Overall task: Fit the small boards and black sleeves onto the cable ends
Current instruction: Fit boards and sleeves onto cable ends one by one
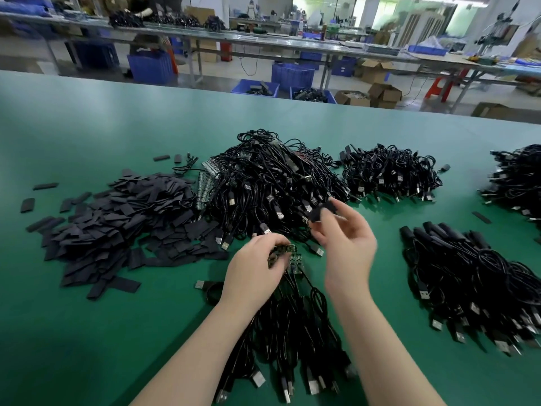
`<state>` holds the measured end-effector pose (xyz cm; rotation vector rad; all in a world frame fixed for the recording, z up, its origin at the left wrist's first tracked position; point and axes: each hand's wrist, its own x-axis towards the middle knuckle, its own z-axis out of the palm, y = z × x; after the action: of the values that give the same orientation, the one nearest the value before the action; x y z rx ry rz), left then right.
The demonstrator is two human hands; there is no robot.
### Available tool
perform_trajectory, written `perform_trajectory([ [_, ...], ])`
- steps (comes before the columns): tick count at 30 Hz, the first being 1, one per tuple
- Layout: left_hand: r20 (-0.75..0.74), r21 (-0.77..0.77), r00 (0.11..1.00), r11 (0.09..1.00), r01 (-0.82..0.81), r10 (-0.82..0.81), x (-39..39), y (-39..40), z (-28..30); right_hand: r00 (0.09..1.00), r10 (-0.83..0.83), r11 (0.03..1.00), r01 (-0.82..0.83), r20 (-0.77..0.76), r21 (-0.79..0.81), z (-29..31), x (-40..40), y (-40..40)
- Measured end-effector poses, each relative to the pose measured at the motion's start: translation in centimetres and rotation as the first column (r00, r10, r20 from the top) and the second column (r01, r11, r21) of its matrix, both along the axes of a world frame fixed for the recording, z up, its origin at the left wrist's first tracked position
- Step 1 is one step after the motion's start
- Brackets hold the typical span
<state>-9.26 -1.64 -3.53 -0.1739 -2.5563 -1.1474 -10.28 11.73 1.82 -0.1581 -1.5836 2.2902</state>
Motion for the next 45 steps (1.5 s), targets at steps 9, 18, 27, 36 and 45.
perform_trajectory([
  [9,-0.107,-0.024,0.994,1.000,-0.008,0.005,0.7,0.1,0.6,0.982,0.116,0.992,-0.123,0.151,0.036,-4.9,1.1,2.3],
  [18,-0.158,-0.039,0.985,0.997,0.060,-0.066,0.8,0.1,1.1,0.968,0.186,0.980,-0.195,0.169,0.035,-5.2,1.2,2.0],
  [27,-0.208,-0.079,0.976,0.995,0.056,-0.071,0.8,0.2,1.2,0.972,0.175,0.982,-0.184,0.158,0.039,-5.6,1.3,1.8],
  [36,-0.183,-0.001,0.981,0.997,0.071,-0.070,0.7,0.2,0.9,0.955,0.274,0.959,-0.280,0.113,0.038,-5.3,1.4,1.8],
  [45,-0.145,0.047,0.984,0.993,0.110,-0.102,0.6,0.0,0.8,0.941,0.321,0.933,-0.333,0.103,0.138,-5.1,1.5,2.0],
])
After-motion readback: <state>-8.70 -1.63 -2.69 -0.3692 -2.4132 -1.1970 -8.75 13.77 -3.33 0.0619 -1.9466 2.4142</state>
